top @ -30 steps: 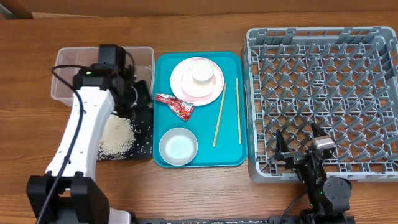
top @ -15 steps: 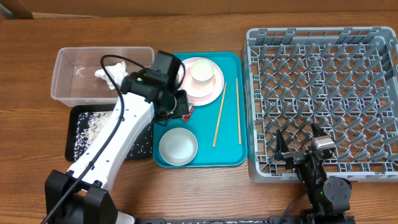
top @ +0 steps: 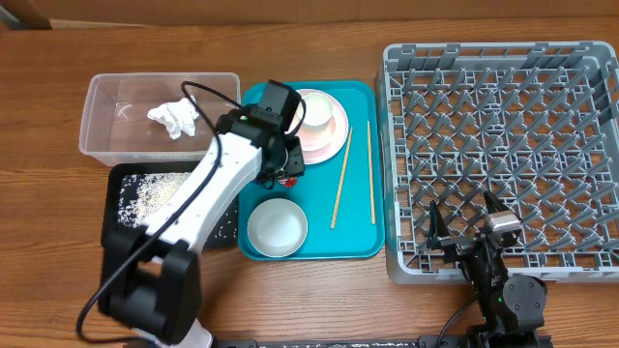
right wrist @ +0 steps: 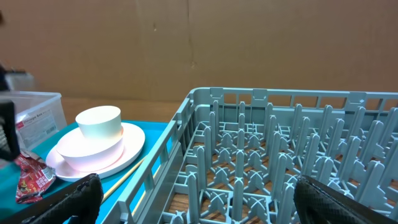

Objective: Sort waste into correct bins and load items into the dishwasher
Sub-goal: 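Move the left gripper back to the red wrapper and grasp it, then carry the red wrapper with the left gripper and drop it into the clear bin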

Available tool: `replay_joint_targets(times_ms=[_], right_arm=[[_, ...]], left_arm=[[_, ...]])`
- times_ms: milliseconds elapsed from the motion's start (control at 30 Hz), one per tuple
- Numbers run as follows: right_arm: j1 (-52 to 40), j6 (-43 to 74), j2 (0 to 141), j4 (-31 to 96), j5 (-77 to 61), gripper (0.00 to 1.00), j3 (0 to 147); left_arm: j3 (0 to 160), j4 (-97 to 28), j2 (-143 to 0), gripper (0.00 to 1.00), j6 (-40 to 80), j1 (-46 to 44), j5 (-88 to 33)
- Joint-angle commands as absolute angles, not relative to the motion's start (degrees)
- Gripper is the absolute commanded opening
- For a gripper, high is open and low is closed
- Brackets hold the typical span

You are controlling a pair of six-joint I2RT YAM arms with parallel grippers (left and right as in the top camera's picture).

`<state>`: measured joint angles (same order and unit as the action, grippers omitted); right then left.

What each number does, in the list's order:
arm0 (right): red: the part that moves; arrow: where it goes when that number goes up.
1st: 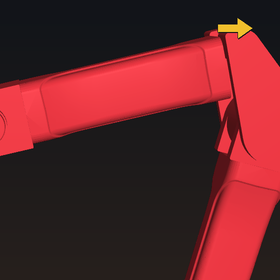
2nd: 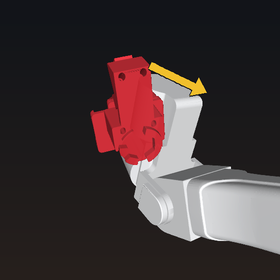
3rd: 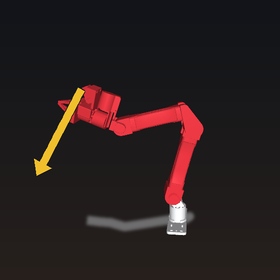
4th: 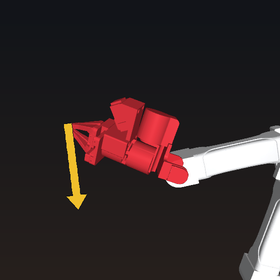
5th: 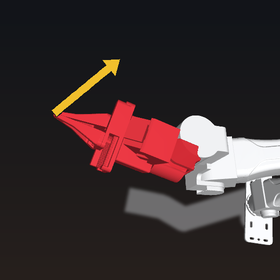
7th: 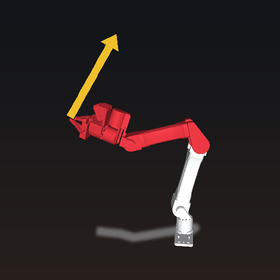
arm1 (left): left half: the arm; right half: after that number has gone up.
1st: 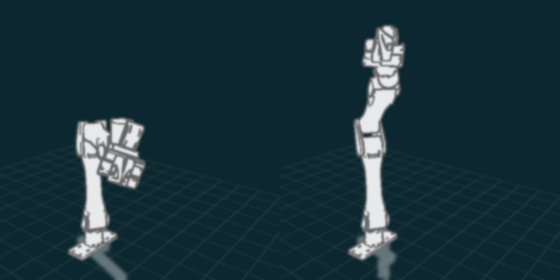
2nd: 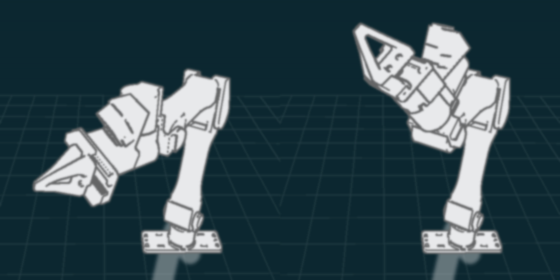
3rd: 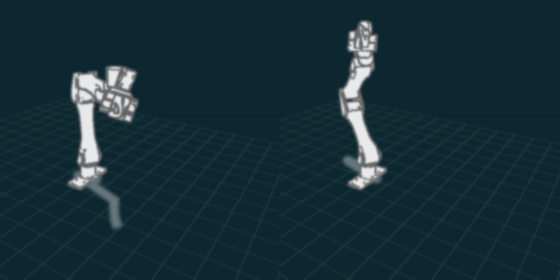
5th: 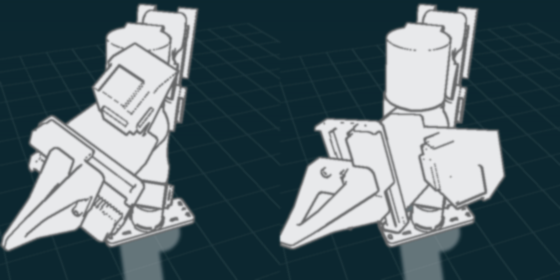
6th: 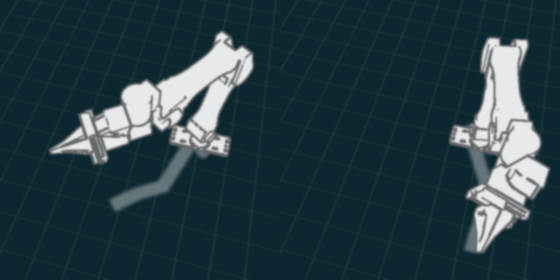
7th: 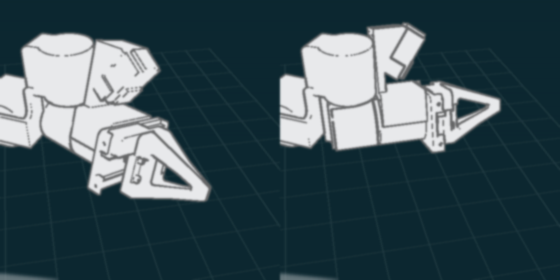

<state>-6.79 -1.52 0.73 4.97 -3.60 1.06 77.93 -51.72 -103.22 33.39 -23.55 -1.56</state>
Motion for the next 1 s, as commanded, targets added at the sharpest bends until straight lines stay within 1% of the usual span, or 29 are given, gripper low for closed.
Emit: replay_joint_targets(times_ms=[0,133,200,300,367,600,700,900,933,967], right_arm=[[-6.7,-1.7,0.2,4.6,-3.5,1.0,0.4],[-6.7,-1.7,0.2,4.6,-3.5,1.0,0.4],[-6.7,-1.7,0.2,4.6,-3.5,1.0,0.4],[-6.7,-1.7,0.2,4.6,-3.5,1.0,0.4],[-6.7,-1.7,0.2,4.6,-3.5,1.0,0.4],[-6.7,-1.7,0.2,4.6,-3.5,1.0,0.4],[-6.7,-1.7,0.2,4.6,-3.5,1.0,0.4],[-6.7,-1.7,0.2,4.6,-3.5,1.0,0.4],[-6.7,-1.7,0.2,4.6,-3.5,1.0,0.4],[-6.7,-1.7,0.2,4.6,-3.5,1.0,0.4]], left_arm=[[77.4,-50.7,-107.0,0.45,34.3,-23.6,-0.6],[77.4,-48.4,-110.2,0.43,34.3,-23.6,-0.6],[77.4,-46.9,-111.0,0.45,34.3,-23.5,-0.6],[77.4,-45.0,-111.4,0.5,34.3,-23.3,-0.6],[77.4,-44.4,-111.4,0.51,34.3,-23.3,-0.6],[77.3,-44.1,-113.6,0.5,34.3,-23.6,-0.5],[77.3,-44.1,-115.0,0.47,34.3,-23.7,0.1],[77.3,-44.1,-117.0,0.46,34.3,-23.6,1.5],[77.3,-44.1,-117.0,0.43,34.3,-23.6,2.0],[77.4,-44.1,-117.0,0.31,34.3,-23.6,1.9]])
